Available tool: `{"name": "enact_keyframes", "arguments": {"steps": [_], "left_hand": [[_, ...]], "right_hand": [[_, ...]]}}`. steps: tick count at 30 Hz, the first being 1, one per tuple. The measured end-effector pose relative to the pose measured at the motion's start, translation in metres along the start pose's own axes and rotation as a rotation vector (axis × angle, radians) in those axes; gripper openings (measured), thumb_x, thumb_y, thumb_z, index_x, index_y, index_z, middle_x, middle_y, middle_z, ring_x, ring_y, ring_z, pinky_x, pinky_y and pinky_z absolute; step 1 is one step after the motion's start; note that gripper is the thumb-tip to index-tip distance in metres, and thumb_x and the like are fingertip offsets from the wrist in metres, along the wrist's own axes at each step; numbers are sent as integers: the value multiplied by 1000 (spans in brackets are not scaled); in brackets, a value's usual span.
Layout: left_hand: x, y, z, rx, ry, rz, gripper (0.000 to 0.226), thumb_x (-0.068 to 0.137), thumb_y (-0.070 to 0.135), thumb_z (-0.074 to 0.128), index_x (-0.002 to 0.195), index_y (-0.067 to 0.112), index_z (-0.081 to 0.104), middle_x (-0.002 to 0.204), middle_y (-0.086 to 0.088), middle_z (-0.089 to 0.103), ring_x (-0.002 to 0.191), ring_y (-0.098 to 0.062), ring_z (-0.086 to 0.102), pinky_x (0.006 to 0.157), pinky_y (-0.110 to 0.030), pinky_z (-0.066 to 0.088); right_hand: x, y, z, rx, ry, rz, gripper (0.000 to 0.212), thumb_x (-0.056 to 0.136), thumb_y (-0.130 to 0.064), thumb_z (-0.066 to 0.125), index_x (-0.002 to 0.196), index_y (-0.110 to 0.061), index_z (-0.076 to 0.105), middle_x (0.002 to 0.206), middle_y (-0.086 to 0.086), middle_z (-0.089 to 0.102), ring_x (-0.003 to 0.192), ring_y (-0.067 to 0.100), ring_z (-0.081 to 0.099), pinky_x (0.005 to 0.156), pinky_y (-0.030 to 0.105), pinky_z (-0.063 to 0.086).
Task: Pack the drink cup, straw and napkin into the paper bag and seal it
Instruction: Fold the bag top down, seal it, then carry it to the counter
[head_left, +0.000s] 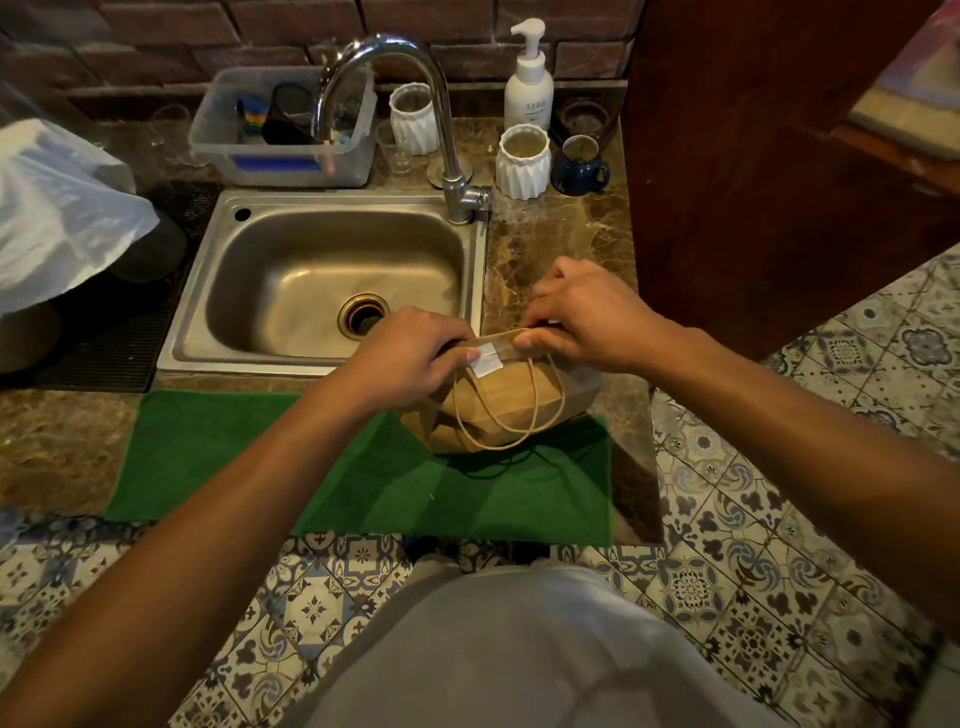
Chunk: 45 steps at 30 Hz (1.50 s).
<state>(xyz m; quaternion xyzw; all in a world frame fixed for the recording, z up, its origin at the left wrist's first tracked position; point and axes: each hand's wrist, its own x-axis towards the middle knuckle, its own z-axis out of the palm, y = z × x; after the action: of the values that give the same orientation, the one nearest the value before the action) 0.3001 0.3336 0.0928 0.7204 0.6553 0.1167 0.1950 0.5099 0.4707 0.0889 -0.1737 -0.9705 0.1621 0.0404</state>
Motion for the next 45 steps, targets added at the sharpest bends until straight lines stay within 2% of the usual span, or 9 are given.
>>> {"name": "enact_keyframes", "arguments": {"steps": [5, 11, 17, 21, 23, 27, 34, 39, 45], "left_hand": [[-4, -13, -3, -15, 22, -17, 20, 98, 35, 60, 95, 19, 72, 72, 12, 58, 66, -12, 53, 60, -31, 36], [-5, -13, -1, -20, 31, -16, 20, 98, 36, 60, 94, 21, 72, 71, 16, 57, 64, -1, 48, 60, -28, 31], [-10, -10, -1, -52, 25, -35, 17, 98, 35, 61, 92, 23, 72, 68, 22, 53, 65, 4, 49, 57, -25, 31], [-17, -18, 0, -136, 74, -83, 18, 95, 36, 65, 95, 21, 76, 73, 16, 65, 69, -2, 60, 60, -30, 44], [-24, -21, 3, -224, 121, -149, 17, 92, 35, 70, 102, 23, 77, 83, 11, 72, 77, -7, 65, 66, -31, 51], [-41, -28, 14, -410, 259, -301, 16, 85, 32, 77, 101, 32, 72, 88, 16, 71, 86, -6, 67, 72, -27, 52], [-49, -30, 22, -552, 322, -376, 22, 84, 31, 78, 106, 29, 72, 98, 13, 72, 95, -9, 65, 77, -25, 49], [-53, -28, 28, -545, 343, -389, 14, 88, 29, 75, 102, 29, 73, 93, 11, 72, 91, -9, 65, 73, -23, 47], [-51, -23, 26, -503, 358, -390, 13, 88, 29, 75, 100, 31, 74, 91, 12, 73, 88, -5, 64, 70, -20, 45]], "right_hand": [[-13, 15, -8, -62, -9, 11, 29, 92, -48, 64, 101, -24, 76, 92, -7, 66, 91, 18, 46, 75, 36, 38], [-17, 21, -9, -3, -31, 69, 33, 88, -55, 65, 100, -28, 79, 94, -7, 68, 94, 21, 50, 76, 41, 44], [-24, 33, -5, 221, -23, 171, 30, 79, -54, 73, 93, -28, 81, 100, -14, 67, 106, 20, 53, 86, 46, 48], [-32, 37, 11, 463, 147, 212, 19, 83, -38, 78, 94, -23, 81, 107, -9, 74, 110, 13, 63, 100, 46, 48], [-36, 35, 23, 607, 206, 275, 11, 85, -28, 79, 94, -22, 79, 104, -6, 76, 105, 11, 68, 100, 44, 51], [-41, 30, 37, 855, 268, 387, 16, 90, -18, 75, 105, -12, 77, 102, 2, 76, 98, 17, 71, 92, 41, 57], [-39, 25, 38, 856, 312, 405, 18, 90, -18, 75, 106, -12, 77, 101, 4, 77, 96, 17, 72, 89, 38, 58], [-40, 23, 39, 858, 292, 414, 20, 86, -19, 79, 105, -14, 77, 104, 6, 77, 99, 20, 73, 88, 35, 58], [-41, 24, 37, 749, 329, 451, 15, 84, -25, 81, 98, -22, 78, 99, -1, 77, 96, 18, 72, 88, 45, 58]]}}
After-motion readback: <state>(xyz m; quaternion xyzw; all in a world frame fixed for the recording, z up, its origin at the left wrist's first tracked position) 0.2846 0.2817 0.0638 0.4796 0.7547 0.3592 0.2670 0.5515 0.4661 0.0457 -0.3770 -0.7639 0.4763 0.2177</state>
